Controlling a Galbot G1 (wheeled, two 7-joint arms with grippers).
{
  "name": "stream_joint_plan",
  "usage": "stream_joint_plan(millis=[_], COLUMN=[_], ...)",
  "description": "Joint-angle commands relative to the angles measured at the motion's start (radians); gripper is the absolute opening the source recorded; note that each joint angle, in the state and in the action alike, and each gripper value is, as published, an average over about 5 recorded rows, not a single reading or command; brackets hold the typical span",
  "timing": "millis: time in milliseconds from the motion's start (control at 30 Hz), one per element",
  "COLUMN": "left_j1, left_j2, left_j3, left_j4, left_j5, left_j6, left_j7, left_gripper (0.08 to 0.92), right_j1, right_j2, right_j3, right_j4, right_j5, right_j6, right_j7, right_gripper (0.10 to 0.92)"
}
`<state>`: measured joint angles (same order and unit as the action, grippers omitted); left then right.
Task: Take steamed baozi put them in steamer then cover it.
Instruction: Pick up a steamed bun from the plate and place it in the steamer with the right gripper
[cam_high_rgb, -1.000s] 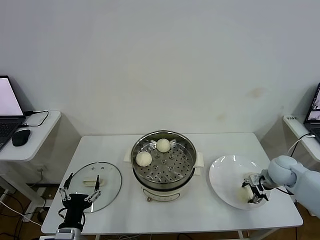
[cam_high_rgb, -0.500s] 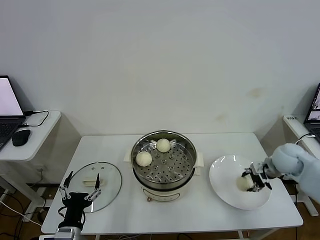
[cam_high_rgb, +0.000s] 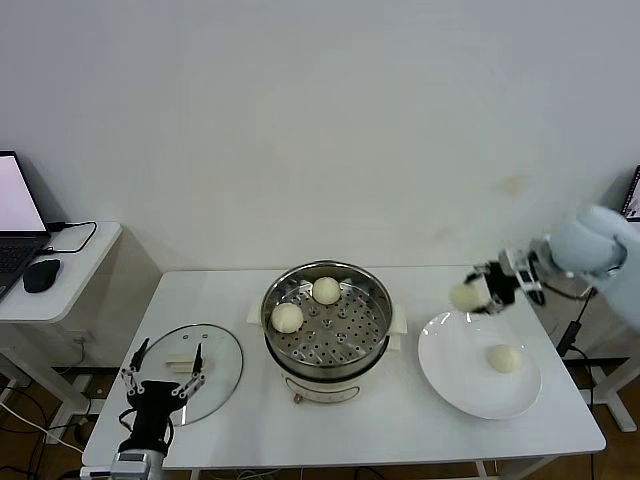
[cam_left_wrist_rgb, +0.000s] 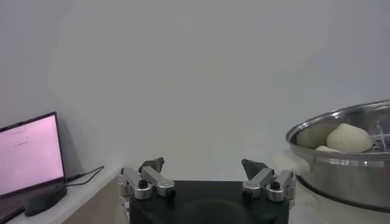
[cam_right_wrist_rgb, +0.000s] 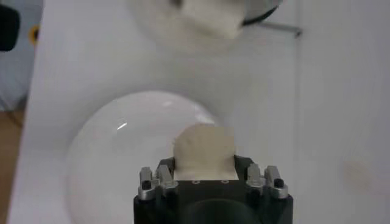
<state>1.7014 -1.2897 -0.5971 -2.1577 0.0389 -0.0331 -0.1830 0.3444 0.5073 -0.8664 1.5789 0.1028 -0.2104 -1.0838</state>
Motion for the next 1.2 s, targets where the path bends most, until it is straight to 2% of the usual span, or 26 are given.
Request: stream_joint_plan(millis=[33,200,567,1067,1200], left_j1=[0.005,0.011,0.015,0.016,0.017], left_j2=[-0.007,-0.012,-0.025,-0.035,-0.035], left_j3=[-0.006,-0.013,-0.02,-0.019,-0.02], left_j4=[0.006,0.002,0.0,0.01,0.016], left_j5=[-0.002,-0.003,-0.002,-0.003,-0.004], left_j6=[-0.005,-0.007,-0.01,-0.024,-0.029], left_j7=[-0.002,-0.005,-0.008,-0.011,-0.013], left_gripper=[0.823,0.823,0.823,0.823,0.823], right_j1=[0.323,0.265,0.166,0.103,0.1], right_j2=[0.257,0.36,0.518,0.573,0.568], right_j3=[-0.257,-0.288,-0.379,-0.429,-0.43], right_j4=[0.003,-0.004,-0.052,-0.055,-0.051], right_j5=[0.152,0.168,0.037,-0.18,-0.195], right_j6=[0.008,0.071,0.261,0.438,0.459], right_j7=[0.039,0.065,0.073,0.066,0.07], right_gripper=[0.611,0.611,0.619,0.619,0.619])
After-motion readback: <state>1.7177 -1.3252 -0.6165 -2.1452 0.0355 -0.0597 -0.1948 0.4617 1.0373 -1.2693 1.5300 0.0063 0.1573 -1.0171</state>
